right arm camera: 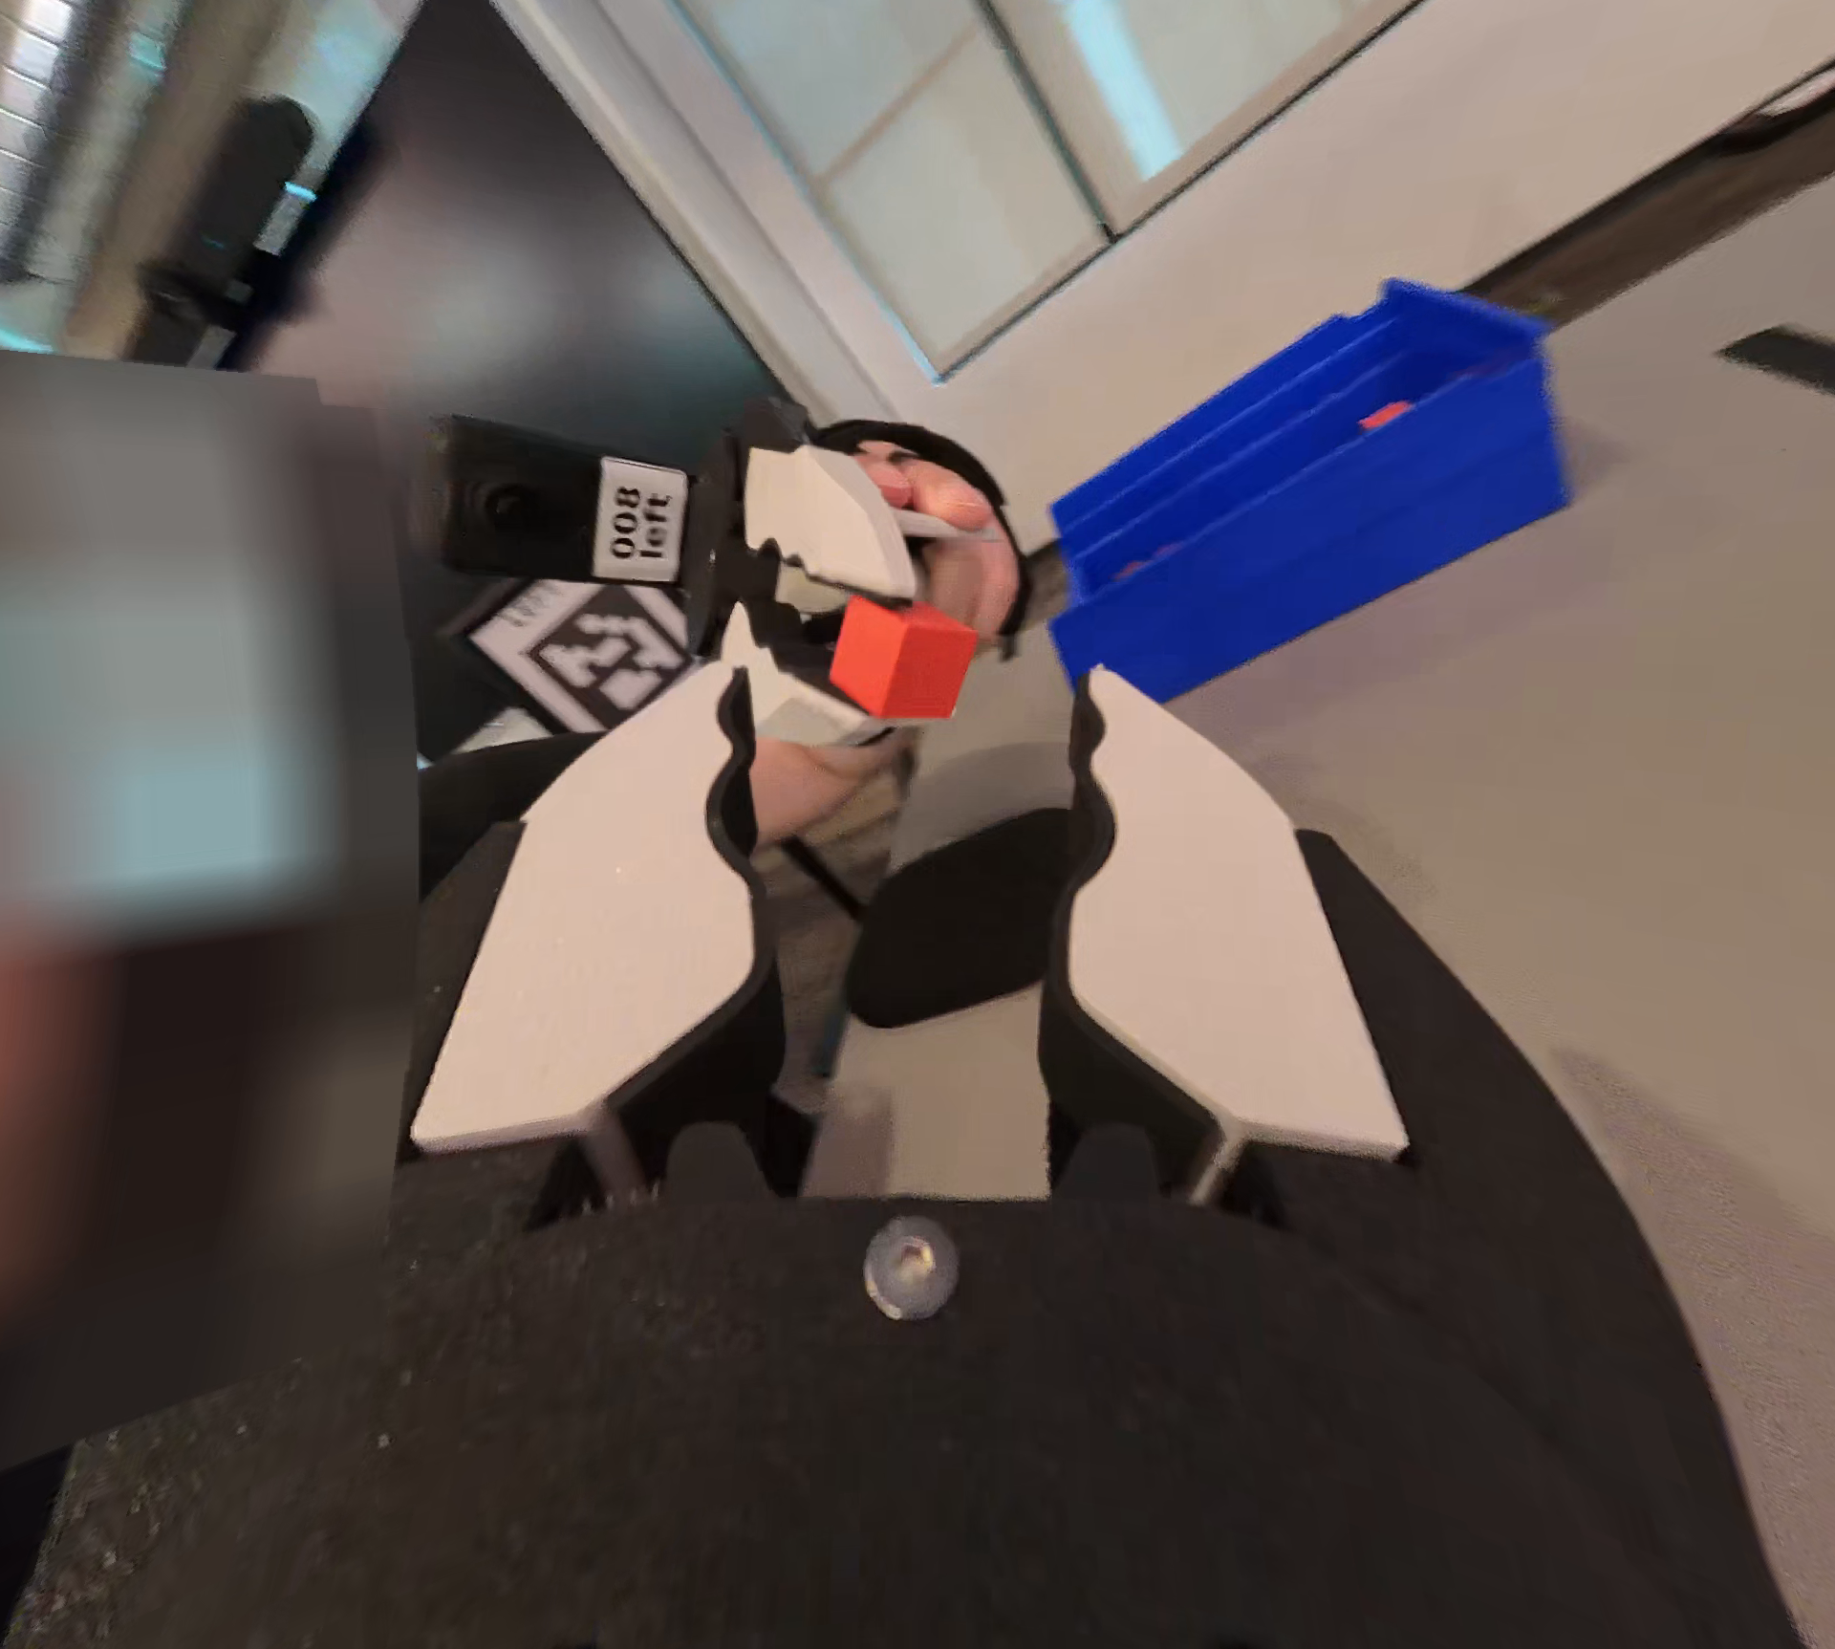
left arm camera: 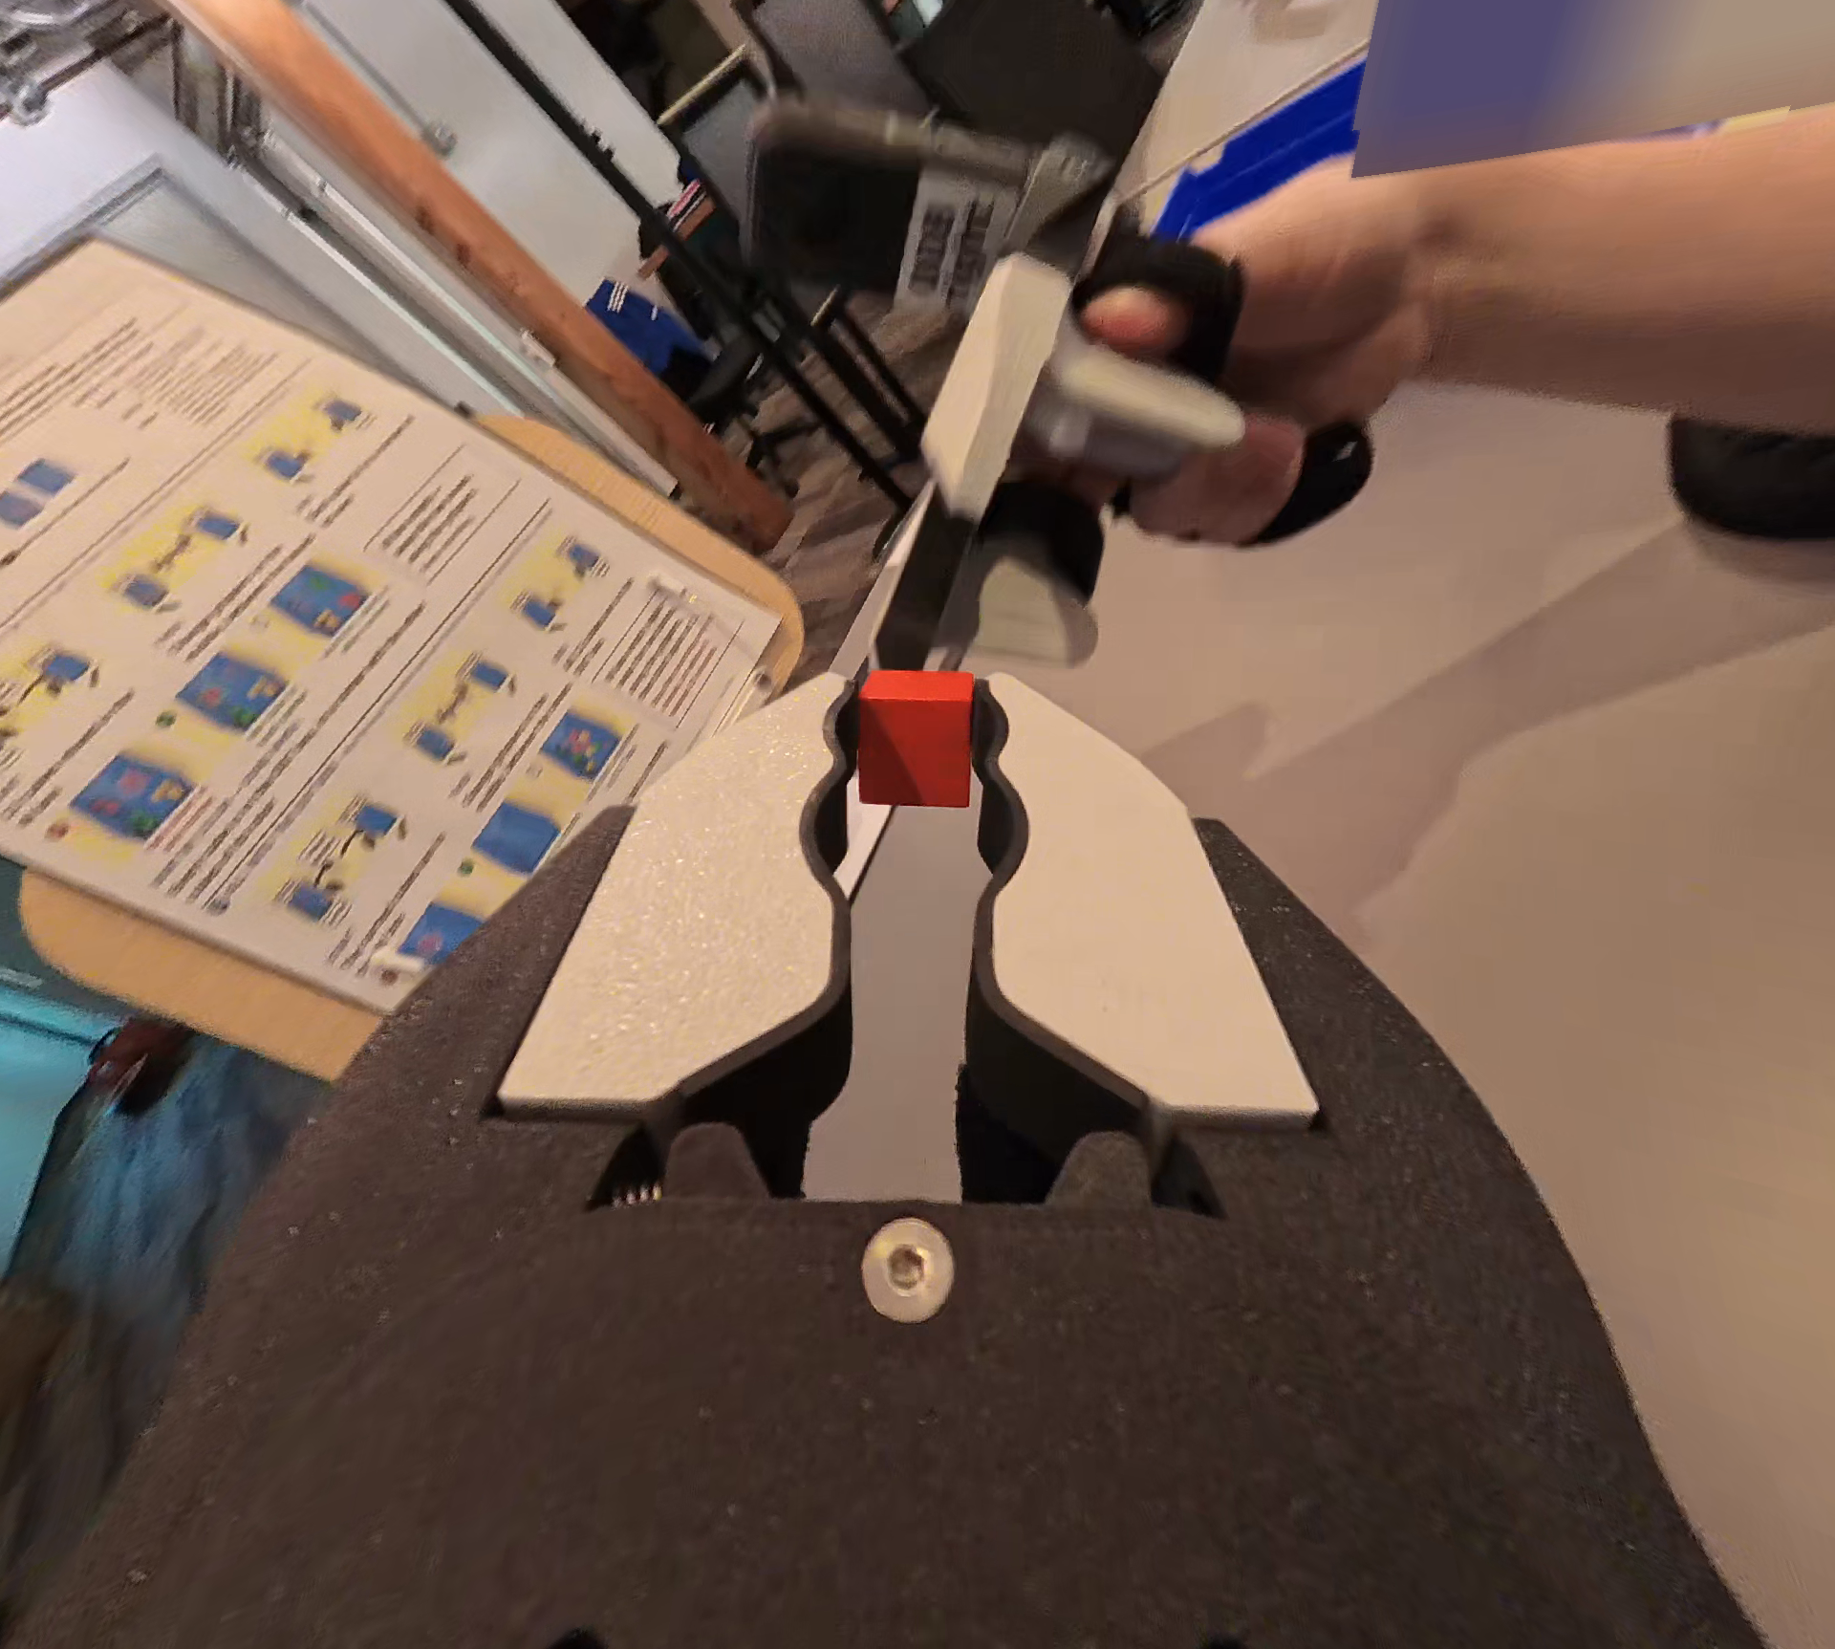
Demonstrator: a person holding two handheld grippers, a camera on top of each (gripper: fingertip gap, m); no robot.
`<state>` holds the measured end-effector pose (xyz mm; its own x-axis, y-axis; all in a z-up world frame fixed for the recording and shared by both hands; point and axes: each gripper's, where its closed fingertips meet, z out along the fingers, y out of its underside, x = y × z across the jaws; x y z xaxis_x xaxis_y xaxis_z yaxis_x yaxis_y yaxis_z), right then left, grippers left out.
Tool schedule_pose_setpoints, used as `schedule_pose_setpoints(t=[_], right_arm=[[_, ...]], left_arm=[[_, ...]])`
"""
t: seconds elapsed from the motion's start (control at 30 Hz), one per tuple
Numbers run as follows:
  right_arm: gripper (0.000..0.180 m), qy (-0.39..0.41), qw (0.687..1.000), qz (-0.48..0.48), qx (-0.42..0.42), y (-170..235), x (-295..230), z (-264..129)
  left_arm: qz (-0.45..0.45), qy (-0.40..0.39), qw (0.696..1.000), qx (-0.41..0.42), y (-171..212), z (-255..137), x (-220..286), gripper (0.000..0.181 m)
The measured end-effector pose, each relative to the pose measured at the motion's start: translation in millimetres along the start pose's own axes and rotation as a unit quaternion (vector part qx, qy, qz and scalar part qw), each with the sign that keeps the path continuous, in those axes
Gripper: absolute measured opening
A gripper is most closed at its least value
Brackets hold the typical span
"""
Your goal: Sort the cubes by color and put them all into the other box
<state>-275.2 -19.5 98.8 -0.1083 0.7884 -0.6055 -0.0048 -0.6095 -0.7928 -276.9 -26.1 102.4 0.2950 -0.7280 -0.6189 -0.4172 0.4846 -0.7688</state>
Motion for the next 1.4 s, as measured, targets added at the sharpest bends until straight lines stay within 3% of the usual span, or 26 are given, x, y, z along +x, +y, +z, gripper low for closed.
schedule_pose_setpoints(t=[0.17,0.23,0.27,0.4,0.53,0.63,0.7,0.73,0.8,0.87,0.93,1.03,1.1,1.2,1.4], right_arm=[[0.053,-0.12,0.992,0.05,-0.004,6.6,-20.4,9.9],[0.037,-0.153,0.987,0.052,-0.016,10.9,-29.7,12.5],[0.025,-0.152,0.987,0.049,-0.017,11.4,-28.9,13.2],[0.023,-0.158,0.986,0.052,-0.01,8.3,-29.9,11.4],[0.023,-0.139,0.989,0.05,-0.007,-0.9,-29.1,-3.5],[0.022,-0.05,0.998,-0.018,-0.017,-18.2,-37.1,-45.7],[0.023,0.112,0.985,-0.128,-0.03,-29.4,-33.8,-94.7],[0.022,0.225,0.955,-0.187,-0.041,-33.6,-27.6,-129.2],[0.022,0.42,0.867,-0.263,-0.054,-35.4,-26.8,-210.5],[0.022,0.563,0.791,-0.234,-0.055,-20.6,-32.7,-295.5],[0.023,0.649,0.744,-0.152,-0.045,9.4,-34.6,-368.0],[0.023,0.711,0.702,-0.003,-0.044,70.6,-18.4,-449.7],[0.023,0.71,0.693,0.102,-0.073,120.9,-1.4,-479.2],[0.023,0.671,0.715,0.169,-0.104,168.9,24.7,-489.9],[0.023,0.654,0.702,0.255,-0.123,204.9,45.4,-500.1]], left_arm=[[0.006,0.017,0.999,0.031,-19.6,9.7,9.7,0.021],[0.007,0.023,0.999,0.039,-22.9,11.5,12.8,0.021],[0.004,0.022,0.999,0.047,-25.2,11.5,13.0,0.021],[-0.03,0.03,0.998,0.055,-25.0,10.0,14.3,0.022],[-0.038,-0.01,0.998,0.055,-21.9,2.3,5.2,0.032],[-0.064,-0.022,0.997,0.039,-14.5,-11.8,1.0,0.031],[-0.071,-0.04,0.997,0.016,-0.9,-22.5,-2.3,0.027],[-0.069,-0.048,0.997,0.0,8.1,-27.5,-2.9,0.026],[-0.062,-0.058,0.996,-0.031,26.9,-36.4,-3.3,0.023],[-0.065,-0.063,0.994,-0.059,43.4,-43.4,-3.8,0.023],[-0.071,-0.064,0.992,-0.08,55.4,-48.5,-4.0,0.023],[-0.07,-0.065,0.99,-0.1,65.1,-53.1,-3.5,0.023],[-0.066,-0.063,0.99,-0.11,68.3,-54.1,-1.6,0.023],[-0.057,-0.054,0.99,-0.119,70.5,-54.2,3.8,0.023],[-0.038,-0.039,0.989,-0.137,74.2,-55.3,12.9,0.022]])
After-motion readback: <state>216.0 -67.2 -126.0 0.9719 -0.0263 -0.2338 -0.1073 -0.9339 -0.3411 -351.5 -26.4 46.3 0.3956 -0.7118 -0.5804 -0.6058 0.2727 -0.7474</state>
